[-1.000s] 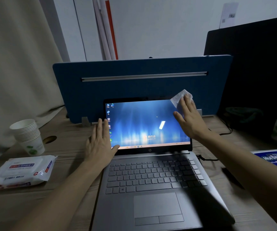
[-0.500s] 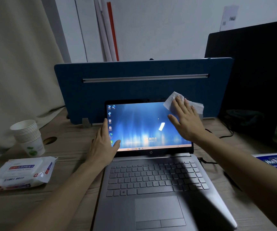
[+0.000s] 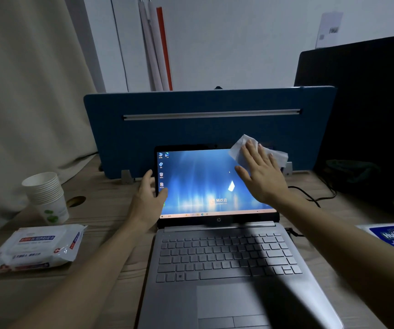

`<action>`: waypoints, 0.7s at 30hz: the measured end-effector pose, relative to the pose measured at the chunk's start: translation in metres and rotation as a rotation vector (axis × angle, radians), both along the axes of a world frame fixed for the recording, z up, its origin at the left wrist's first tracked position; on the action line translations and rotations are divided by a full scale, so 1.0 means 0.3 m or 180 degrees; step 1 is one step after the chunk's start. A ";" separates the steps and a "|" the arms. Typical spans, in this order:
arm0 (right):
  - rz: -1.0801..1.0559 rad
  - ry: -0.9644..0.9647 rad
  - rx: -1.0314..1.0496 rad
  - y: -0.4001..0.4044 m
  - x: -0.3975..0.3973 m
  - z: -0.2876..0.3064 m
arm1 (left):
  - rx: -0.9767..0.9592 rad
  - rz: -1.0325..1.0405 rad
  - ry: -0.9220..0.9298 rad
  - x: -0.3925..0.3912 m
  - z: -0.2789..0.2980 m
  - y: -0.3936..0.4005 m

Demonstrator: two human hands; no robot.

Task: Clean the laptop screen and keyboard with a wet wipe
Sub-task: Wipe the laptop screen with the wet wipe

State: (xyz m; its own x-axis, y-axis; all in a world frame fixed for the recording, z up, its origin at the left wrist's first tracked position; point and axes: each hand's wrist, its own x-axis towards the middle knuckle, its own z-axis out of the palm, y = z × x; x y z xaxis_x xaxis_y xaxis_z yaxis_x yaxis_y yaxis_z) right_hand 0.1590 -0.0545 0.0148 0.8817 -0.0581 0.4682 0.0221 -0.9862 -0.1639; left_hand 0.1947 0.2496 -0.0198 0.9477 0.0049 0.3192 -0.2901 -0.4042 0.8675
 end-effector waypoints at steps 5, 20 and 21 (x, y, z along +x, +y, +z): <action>0.0072 0.0000 0.0107 0.070 0.005 0.014 | -0.0273 -0.0020 0.0220 0.012 0.016 0.002; 0.0262 0.0081 -0.0315 0.187 0.029 0.031 | -0.0714 -0.0297 0.0575 0.004 0.061 0.023; 0.0298 0.0081 -0.0321 0.203 0.033 0.032 | -0.0730 -0.0288 0.0596 0.004 0.062 0.024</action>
State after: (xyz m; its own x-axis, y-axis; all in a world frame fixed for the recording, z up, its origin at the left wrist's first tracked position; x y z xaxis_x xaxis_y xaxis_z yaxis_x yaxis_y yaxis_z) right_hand 0.1691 0.0064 0.0244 0.8927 0.0712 0.4449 0.1119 -0.9915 -0.0658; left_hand 0.1961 0.2569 -0.0013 0.9898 -0.0304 0.1392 -0.1424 -0.1715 0.9748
